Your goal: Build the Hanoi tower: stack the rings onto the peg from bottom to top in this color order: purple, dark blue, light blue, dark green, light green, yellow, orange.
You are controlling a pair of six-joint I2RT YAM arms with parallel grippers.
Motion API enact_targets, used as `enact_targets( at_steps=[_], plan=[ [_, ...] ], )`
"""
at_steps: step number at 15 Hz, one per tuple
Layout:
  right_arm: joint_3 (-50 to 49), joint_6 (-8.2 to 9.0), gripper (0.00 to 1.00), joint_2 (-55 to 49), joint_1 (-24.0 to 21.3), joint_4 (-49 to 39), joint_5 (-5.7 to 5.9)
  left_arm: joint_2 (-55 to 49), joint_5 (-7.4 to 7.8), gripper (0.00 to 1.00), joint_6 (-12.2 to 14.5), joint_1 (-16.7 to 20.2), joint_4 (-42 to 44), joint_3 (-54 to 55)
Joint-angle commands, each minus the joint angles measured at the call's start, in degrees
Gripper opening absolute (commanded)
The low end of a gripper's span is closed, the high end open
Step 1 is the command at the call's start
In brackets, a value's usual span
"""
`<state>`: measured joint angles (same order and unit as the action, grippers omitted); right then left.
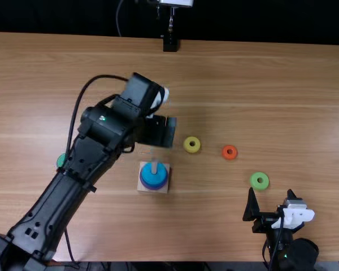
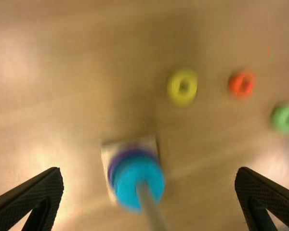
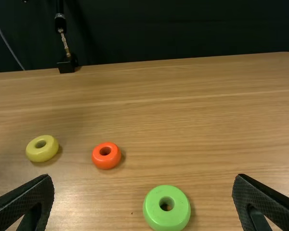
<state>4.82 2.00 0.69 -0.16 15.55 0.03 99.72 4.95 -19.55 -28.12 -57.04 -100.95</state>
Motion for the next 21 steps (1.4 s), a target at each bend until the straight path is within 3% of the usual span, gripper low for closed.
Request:
enact_targets(
  at_steps=[1, 6, 9, 11, 14, 15, 18, 21],
  plan=[
    [-4.0, 0.32, 1.00, -0.7, -0.8, 4.0, 0.60, -5.2, 0.32, 1.00, 0.4, 2.9, 3.7, -1.3],
    [-4.0, 0.32, 1.00, -0.7, -0.8, 4.0, 0.60, -16.3, 0.32, 1.00, 0.4, 15.9, 10.0, 15.2],
    [-4.0, 0.32, 1.00, -0.7, -0.8, 4.0, 0.60, -21.7, 0.22, 1.00, 0.7, 22.9, 18.1, 25.3],
    [-4.0, 0.32, 1.00, -0.7, -0.8, 4.0, 0.60, -24.5, -0.10, 1.00, 6.4, 26.4, 19.0, 30.9],
    [-4.0, 0.32, 1.00, -0.7, -0.8, 4.0, 0.60, -24.8, -3.90, 1.00, 22.1, 27.4, 18.8, 36.3],
    [-4.0, 0.32, 1.00, -0.7, -0.8, 4.0, 0.60, -24.8, -4.95, 1.00, 24.6, 27.4, 18.3, 37.8],
    [-4.0, 0.32, 1.00, -0.7, -0.8, 4.0, 0.60, -23.5, -6.95, 1.00, 24.7, 27.4, 17.9, 42.7],
    [-4.0, 0.32, 1.00, -0.7, -0.8, 4.0, 0.60, -17.8, -6.95, 1.00, 25.1, 27.4, 18.0, 44.3]
  ],
)
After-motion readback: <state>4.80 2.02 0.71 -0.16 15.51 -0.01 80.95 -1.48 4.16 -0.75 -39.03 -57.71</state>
